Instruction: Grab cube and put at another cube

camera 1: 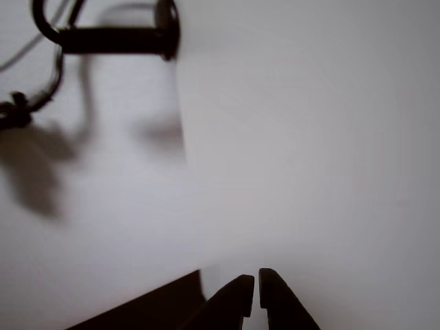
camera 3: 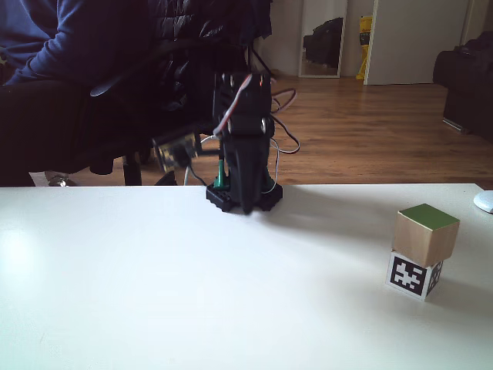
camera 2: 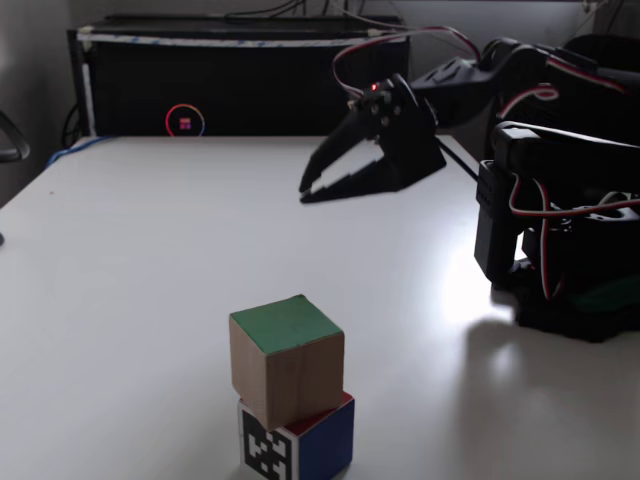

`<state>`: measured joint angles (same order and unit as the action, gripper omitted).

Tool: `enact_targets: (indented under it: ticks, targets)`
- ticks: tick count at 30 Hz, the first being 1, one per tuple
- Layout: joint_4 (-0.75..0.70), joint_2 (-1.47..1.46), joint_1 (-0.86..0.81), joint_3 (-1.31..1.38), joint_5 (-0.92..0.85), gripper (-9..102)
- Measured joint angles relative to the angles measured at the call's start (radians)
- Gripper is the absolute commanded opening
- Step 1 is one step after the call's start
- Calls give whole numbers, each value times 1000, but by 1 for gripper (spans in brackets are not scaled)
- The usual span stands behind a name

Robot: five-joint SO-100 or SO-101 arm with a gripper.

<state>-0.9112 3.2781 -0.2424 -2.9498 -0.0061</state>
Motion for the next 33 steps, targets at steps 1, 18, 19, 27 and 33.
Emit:
enact_targets:
  ticks: [1, 18, 19, 27, 33]
  targets:
    - [0, 2, 0, -20, -5, 0]
    - [-285, 6, -28, -81, -120, 0]
    - [-316, 6, -23, -75, -127, 0]
    - [-368, 6, -18, -67, -138, 0]
    - [-374, 6, -18, -67, -66, 0]
